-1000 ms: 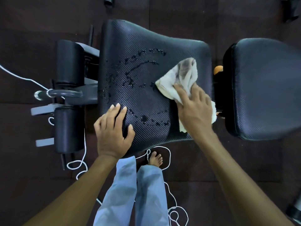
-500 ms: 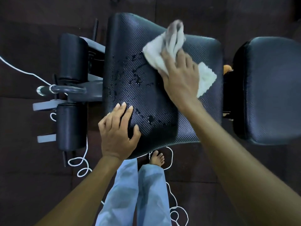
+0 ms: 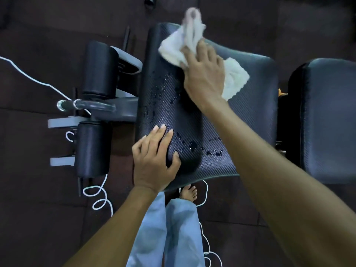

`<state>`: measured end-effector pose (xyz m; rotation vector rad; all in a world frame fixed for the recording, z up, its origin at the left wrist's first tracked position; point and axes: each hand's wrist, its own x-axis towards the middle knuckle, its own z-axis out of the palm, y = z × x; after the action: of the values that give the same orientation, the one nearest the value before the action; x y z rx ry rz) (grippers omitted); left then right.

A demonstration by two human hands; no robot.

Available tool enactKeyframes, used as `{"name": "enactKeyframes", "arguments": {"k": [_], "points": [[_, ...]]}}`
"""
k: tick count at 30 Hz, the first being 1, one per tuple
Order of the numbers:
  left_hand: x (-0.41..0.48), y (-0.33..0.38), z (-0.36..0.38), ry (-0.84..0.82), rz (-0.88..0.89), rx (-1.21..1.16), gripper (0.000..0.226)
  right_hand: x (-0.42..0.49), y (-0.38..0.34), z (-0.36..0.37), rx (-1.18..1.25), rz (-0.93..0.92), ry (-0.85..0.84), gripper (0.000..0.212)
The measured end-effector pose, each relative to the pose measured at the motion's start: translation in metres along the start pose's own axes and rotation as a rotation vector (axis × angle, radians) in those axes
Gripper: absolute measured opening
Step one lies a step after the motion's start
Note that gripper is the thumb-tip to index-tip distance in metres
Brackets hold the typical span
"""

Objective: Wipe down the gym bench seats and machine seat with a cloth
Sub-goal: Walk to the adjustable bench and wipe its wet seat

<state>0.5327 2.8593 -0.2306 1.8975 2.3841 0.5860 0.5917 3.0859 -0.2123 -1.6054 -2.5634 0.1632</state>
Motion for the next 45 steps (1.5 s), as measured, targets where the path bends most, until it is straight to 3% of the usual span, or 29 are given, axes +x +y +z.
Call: {"name": "enactKeyframes", "arguments": {"k": [4,7,11,13,15,19,22,24,27,29,31,33,36,39,42,45], "points": [[-0.001,0.000,0.001,0.013,-0.003,-0.001,0.047,-0.038,0.018,-0.002,-0.059,-0.300,0.046,0.038],[-0.001,0.001,0.002,0.038,-0.024,-0.028,0.046,-0.055,0.064,-0.011,-0.100,-0.357,0.001,0.040],[0.000,0.002,0.002,0.065,-0.027,-0.055,0.045,-0.021,0.075,-0.018,-0.130,-0.011,-0.032,0.045],[0.000,0.001,0.001,0.068,-0.037,-0.070,0.045,0.009,0.047,-0.011,-0.094,0.188,0.008,0.046],[0.000,0.002,0.000,0.063,-0.052,-0.080,0.046,0.026,0.009,-0.004,-0.086,0.251,0.046,0.045],[-0.002,0.000,-0.002,0.033,-0.089,-0.110,0.047,-0.004,-0.033,0.001,-0.147,-0.057,0.038,0.045],[-0.002,0.000,-0.003,0.008,-0.141,-0.143,0.048,-0.044,-0.007,-0.001,-0.136,-0.335,0.082,0.039],[-0.003,0.000,-0.005,0.019,-0.191,-0.179,0.048,-0.053,0.021,-0.007,-0.126,-0.426,0.048,0.037],[-0.016,-0.001,-0.007,0.031,-0.379,-0.219,0.055,-0.019,0.034,-0.013,-0.156,-0.275,-0.019,0.044],[-0.030,0.001,-0.009,0.023,-0.519,-0.260,0.060,0.019,0.017,-0.012,-0.127,-0.055,-0.001,0.047],[-0.036,0.002,-0.010,0.029,-0.593,-0.291,0.062,0.043,-0.019,-0.009,-0.095,0.042,0.013,0.044],[-0.035,0.004,-0.011,0.027,-0.695,-0.317,0.065,0.032,-0.060,-0.001,-0.132,-0.077,-0.008,0.042],[-0.036,0.005,-0.017,-0.021,-0.871,-0.380,0.074,-0.045,-0.089,0.009,-0.244,-0.537,-0.064,0.030],[-0.044,0.000,-0.018,-0.030,-0.879,-0.439,0.073,-0.091,-0.062,-0.003,-0.136,-0.680,-0.115,0.026],[-0.051,-0.005,-0.013,0.003,-0.827,-0.526,0.069,-0.054,-0.016,-0.017,-0.180,-0.590,-0.079,0.035],[-0.062,-0.009,-0.008,0.041,-0.794,-0.610,0.062,0.011,0.003,-0.022,-0.214,-0.290,-0.066,0.042]]}}
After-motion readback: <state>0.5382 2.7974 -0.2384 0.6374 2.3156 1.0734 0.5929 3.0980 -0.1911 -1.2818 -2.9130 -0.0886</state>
